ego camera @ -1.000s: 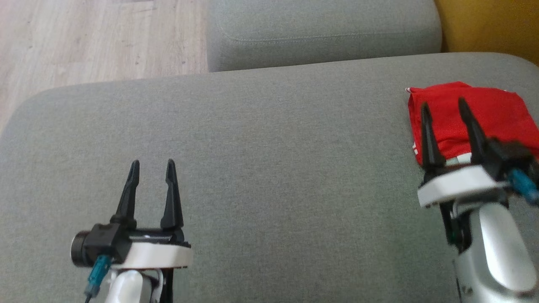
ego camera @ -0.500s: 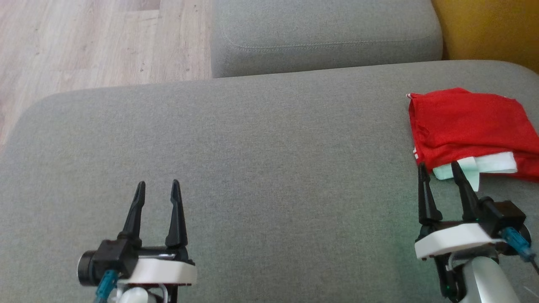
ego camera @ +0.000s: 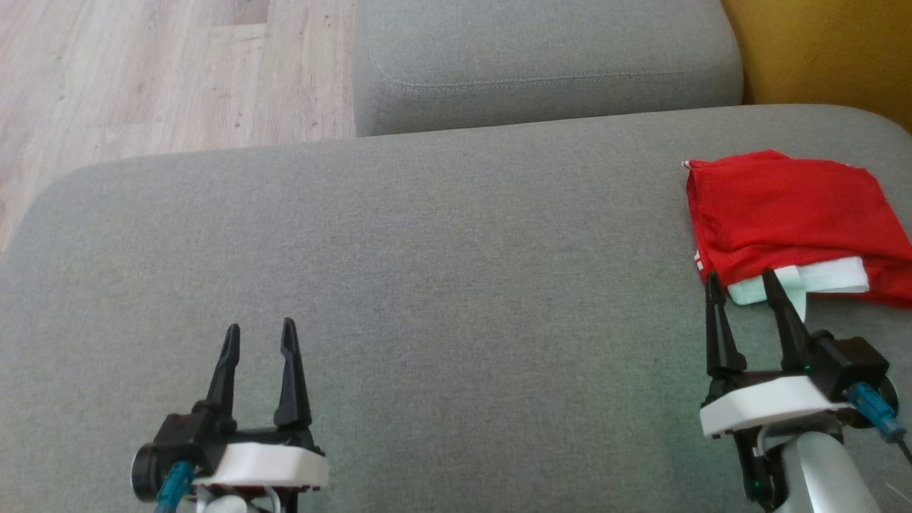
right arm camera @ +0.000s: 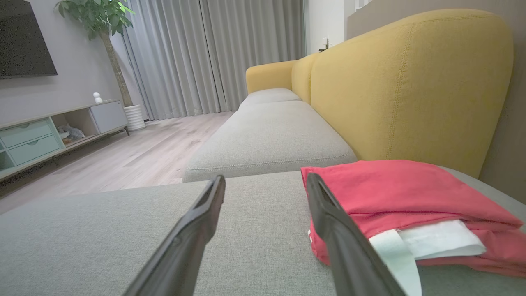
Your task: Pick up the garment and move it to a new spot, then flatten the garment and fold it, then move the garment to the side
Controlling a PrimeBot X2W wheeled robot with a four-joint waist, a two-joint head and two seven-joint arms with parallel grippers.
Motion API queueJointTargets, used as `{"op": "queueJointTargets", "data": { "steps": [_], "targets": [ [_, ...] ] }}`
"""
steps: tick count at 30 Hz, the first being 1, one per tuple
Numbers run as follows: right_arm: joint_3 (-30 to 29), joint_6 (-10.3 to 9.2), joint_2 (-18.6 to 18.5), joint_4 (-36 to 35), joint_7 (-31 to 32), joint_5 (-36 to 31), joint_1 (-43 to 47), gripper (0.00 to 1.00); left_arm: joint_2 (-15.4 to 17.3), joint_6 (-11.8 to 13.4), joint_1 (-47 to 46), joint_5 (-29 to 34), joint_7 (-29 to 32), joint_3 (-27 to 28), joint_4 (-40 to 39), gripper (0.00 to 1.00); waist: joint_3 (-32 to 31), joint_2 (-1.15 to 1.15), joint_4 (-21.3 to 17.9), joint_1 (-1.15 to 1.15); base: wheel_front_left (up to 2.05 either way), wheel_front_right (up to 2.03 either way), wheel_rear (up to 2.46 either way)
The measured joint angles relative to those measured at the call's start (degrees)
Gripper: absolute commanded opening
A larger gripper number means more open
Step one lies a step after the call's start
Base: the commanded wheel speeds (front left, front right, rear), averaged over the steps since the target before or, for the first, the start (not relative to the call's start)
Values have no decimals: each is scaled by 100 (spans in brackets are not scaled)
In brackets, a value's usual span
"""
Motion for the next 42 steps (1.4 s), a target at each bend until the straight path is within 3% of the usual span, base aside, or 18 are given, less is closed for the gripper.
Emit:
{"op": "queueJointTargets", "data": {
  "steps": [15, 16, 23, 42],
  "targets": [
    [54, 0, 1, -2, 0, -1, 1, 100, 0, 77, 3, -309, 0, 81, 87, 100, 36, 0, -50, 0, 0, 0, 0],
    [55, 0, 2, 12, 2, 0, 2, 0, -1, 81, 4, -332, 0, 80, 116, 0, 39, 0, -53, 0, 0, 0, 0],
    [52, 0, 24, 456, 65, 92, 325, 0, -5, 82, 296, -419, 53, 74, 544, 0, 41, 0, -53, 0, 0, 0, 0],
    [-33, 0, 24, 367, 365, 1373, 339, 0, -5, -43, 281, -1521, 363, 225, 494, 0, 49, 0, -34, 0, 0, 0, 0]
  ]
}}
